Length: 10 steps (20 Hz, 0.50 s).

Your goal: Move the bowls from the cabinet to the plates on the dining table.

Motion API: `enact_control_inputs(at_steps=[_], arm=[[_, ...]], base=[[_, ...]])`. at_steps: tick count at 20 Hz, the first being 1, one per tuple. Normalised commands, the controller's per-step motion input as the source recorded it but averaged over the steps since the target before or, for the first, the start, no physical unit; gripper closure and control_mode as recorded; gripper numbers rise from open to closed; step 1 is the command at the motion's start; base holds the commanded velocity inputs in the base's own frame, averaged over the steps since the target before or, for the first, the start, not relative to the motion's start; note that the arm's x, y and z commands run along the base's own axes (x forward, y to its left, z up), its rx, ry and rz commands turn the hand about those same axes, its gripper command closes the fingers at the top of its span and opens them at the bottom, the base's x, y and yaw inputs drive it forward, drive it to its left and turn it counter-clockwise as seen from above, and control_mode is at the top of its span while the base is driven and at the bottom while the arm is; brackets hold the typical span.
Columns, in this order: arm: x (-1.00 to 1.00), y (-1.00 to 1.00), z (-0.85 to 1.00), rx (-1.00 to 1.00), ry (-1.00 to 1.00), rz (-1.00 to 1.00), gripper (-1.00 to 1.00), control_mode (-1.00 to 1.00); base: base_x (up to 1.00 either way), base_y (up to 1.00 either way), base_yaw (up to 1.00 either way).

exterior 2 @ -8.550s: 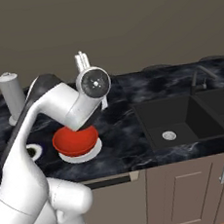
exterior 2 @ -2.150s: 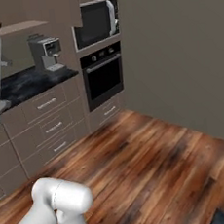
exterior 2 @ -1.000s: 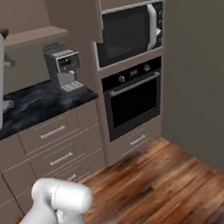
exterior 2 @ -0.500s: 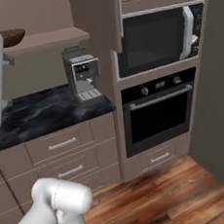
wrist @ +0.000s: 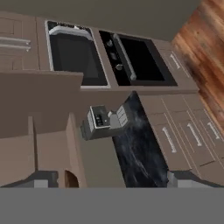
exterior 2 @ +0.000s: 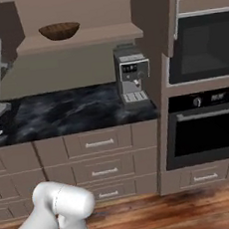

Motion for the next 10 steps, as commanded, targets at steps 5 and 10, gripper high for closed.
enact_control_inputs(at_steps=[5, 10], arm=[[0.0, 0.0, 0.0, 0.0, 0.0, 0.0, -1.0, 1.0], [0.0, 0.0, 0.0, 0.0, 0.0, 0.0, -1.0, 1.0]], base=[[0.14, 0.0, 0.5], [0.13, 0.0, 0.5]])
